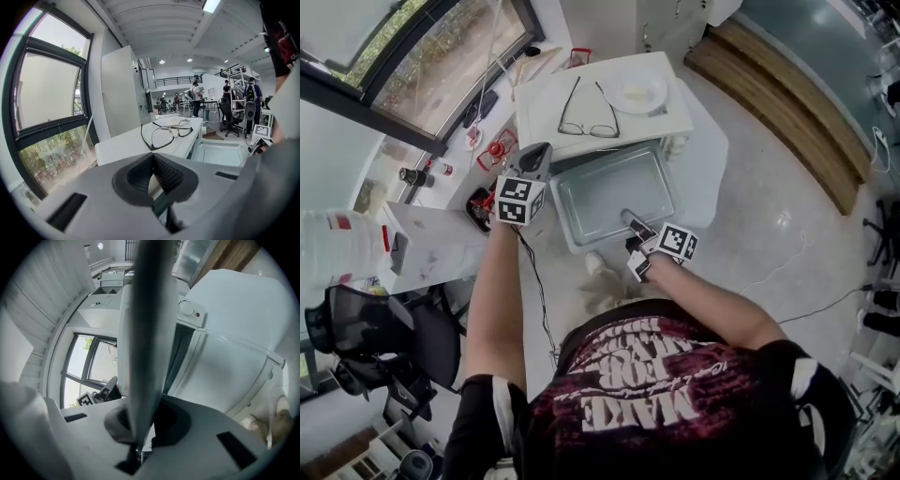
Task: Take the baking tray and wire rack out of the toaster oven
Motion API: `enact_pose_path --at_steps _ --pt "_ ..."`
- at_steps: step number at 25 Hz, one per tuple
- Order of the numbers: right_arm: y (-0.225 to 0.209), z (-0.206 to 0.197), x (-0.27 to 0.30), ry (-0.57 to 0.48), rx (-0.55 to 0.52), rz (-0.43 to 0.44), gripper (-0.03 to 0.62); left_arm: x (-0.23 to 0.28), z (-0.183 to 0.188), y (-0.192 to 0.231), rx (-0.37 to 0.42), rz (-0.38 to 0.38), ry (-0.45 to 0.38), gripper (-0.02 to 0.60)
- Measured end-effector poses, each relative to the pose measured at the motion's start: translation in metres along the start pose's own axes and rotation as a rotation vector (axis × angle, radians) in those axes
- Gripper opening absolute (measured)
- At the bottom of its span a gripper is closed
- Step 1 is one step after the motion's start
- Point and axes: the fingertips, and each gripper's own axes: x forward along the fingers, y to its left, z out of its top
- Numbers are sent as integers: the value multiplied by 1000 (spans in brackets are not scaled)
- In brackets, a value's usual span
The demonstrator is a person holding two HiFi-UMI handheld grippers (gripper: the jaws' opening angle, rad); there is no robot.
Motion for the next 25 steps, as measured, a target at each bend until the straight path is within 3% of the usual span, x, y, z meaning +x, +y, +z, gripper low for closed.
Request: enact_pose_path --at_steps 9,19,22,25 --pt "0 -13 -39 15 -36 -30 12 1 -5 -4 46 -20 11 6" --pt "-6 -9 -97 -87 -56 -172 12 -1 -5 -3 40 -35 -9 6" --pt "-4 -3 -112 -141 -37 -167 12 -2 -3 -4 59 -51 -7 6" --pt "-6 3 -127 -186 -27 -174 12 -8 2 -5 13 -74 -33 6"
